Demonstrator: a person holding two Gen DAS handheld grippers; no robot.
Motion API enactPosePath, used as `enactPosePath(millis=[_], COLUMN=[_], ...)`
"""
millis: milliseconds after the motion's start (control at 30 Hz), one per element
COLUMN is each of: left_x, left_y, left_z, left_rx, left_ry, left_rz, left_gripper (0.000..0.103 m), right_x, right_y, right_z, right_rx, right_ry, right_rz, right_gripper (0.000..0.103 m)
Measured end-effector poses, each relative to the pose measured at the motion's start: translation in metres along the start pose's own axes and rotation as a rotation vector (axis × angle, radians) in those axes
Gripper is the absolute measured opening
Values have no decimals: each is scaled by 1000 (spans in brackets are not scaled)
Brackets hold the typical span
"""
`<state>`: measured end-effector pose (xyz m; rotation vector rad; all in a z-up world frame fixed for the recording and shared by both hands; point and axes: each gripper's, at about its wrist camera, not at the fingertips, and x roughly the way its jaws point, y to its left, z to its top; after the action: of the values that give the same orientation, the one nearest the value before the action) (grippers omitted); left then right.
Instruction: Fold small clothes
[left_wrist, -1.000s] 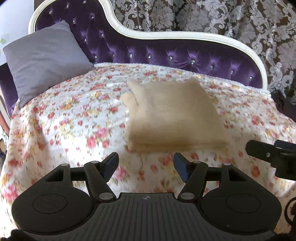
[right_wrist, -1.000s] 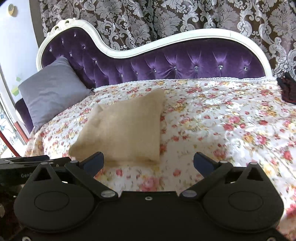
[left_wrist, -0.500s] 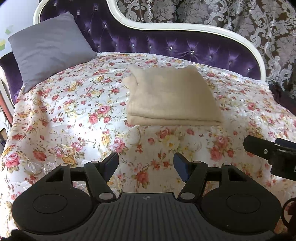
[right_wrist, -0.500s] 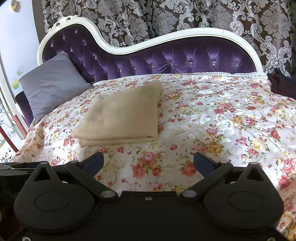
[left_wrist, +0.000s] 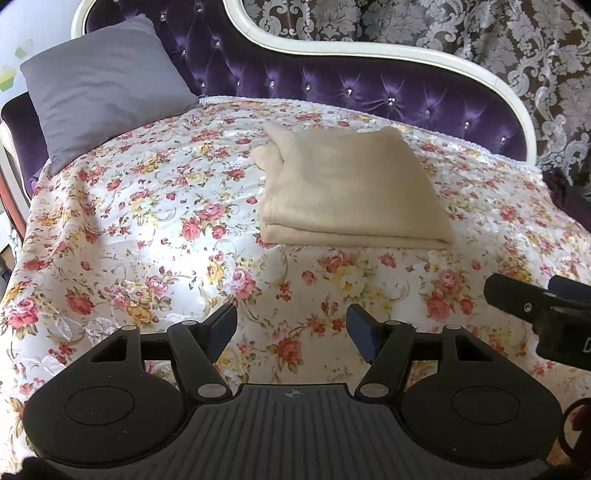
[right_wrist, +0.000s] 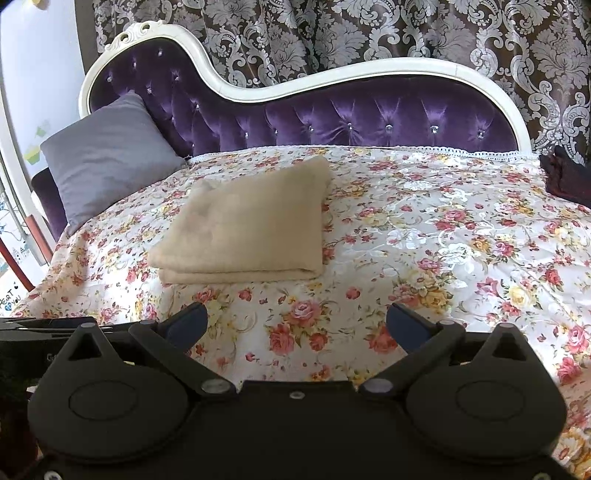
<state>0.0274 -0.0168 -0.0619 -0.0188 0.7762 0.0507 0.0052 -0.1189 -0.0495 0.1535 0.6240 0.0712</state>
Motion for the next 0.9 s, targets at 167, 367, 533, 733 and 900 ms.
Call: enactPosePath(millis=[167, 367, 533, 733, 900], left_x=[2, 2, 1, 0, -1], left_y=[1, 2, 2, 2, 4], left_z=[0, 2, 2, 3, 3], left_rx=[1, 2, 1, 6, 0], left_ry=[6, 7, 7, 2, 3], left_rz=[4, 7, 6, 7, 2], left_gripper=[64, 64, 64, 64, 64], right_x=[2, 3, 4, 4, 4], right_y=[0, 1, 1, 1, 0], right_z=[1, 3, 3, 3, 4], right_rx=[-2, -6, -7, -8, -9], right_ry=[3, 5, 7, 6, 6], right_rz=[2, 4, 5, 7, 9], right_gripper=[103, 103, 103, 103, 103])
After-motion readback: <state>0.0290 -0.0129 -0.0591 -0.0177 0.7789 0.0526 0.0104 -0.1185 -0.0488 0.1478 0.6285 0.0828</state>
